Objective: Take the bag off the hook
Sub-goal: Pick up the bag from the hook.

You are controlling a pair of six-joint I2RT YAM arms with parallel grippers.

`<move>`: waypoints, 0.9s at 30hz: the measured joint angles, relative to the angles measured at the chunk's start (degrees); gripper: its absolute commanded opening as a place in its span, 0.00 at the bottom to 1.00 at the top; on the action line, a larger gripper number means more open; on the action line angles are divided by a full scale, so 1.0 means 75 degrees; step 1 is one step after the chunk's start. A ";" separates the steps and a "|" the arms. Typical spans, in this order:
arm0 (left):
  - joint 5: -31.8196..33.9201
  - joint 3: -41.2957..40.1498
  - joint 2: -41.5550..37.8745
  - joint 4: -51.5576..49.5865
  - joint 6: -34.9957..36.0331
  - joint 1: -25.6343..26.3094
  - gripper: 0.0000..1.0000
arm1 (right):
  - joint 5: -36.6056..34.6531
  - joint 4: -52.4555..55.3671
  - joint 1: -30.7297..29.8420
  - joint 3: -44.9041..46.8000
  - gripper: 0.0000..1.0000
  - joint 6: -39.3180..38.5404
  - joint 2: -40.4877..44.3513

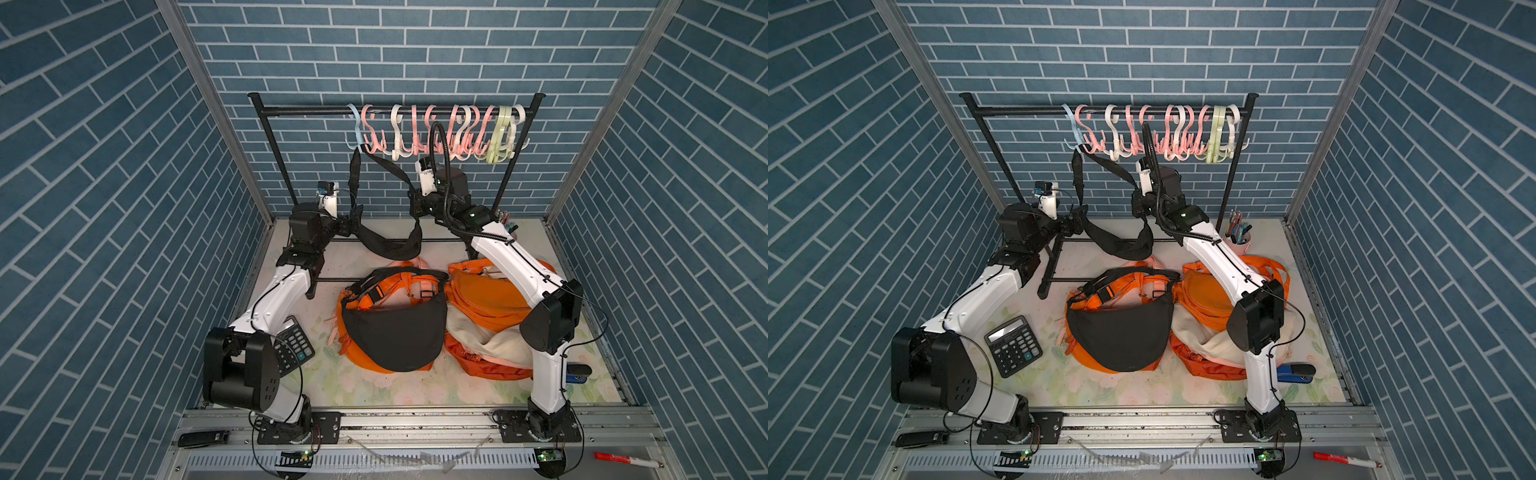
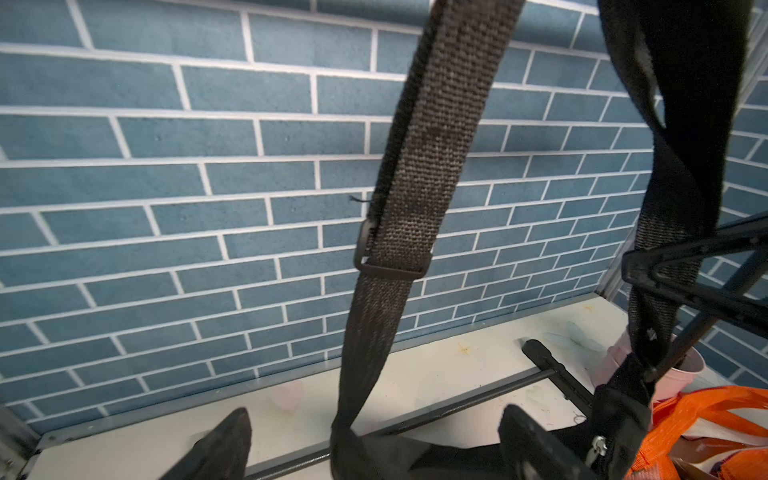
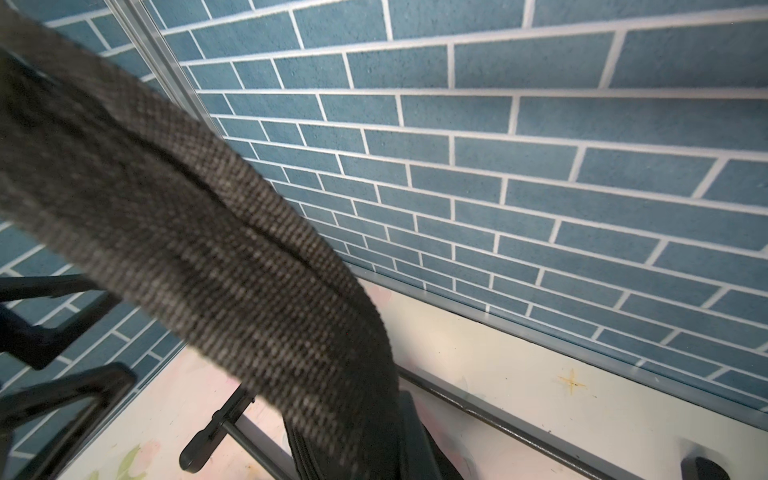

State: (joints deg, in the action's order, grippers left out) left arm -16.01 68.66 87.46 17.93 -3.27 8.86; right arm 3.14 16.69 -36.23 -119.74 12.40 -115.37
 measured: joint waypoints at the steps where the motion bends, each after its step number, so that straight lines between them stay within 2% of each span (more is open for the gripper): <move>1: -0.0073 0.0006 0.0105 0.0090 0.0015 0.0000 0.93 | 0.0029 0.0017 0.0009 0.0000 0.00 0.0035 0.0000; 10: -0.0219 0.0726 0.1058 0.0493 0.0093 -0.0070 0.86 | 0.0367 0.0233 0.0076 -0.0058 0.00 0.0114 0.0000; 14: -0.0265 0.1070 0.1323 0.0629 0.0105 -0.0149 0.88 | 0.0466 0.0388 0.0085 -0.0254 0.00 0.0114 0.0000; 18: -0.0568 0.0947 0.1265 0.1087 0.0149 -0.0242 0.93 | 0.0513 0.0568 0.0087 -0.0624 0.00 0.0114 0.0000; 22: -0.1026 0.0667 0.0968 0.1670 0.0032 -0.0440 0.94 | 0.0568 0.0650 0.0090 -0.0836 0.00 0.0114 0.0000; 27: -0.1195 0.0886 0.0705 0.1993 -0.0050 -0.0615 0.93 | 0.0656 0.0726 0.0090 -0.0997 0.00 0.0122 -0.0061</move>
State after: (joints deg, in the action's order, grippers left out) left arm -24.97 75.31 92.75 32.88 -3.64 4.25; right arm 8.05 22.13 -35.55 -127.22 13.32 -115.83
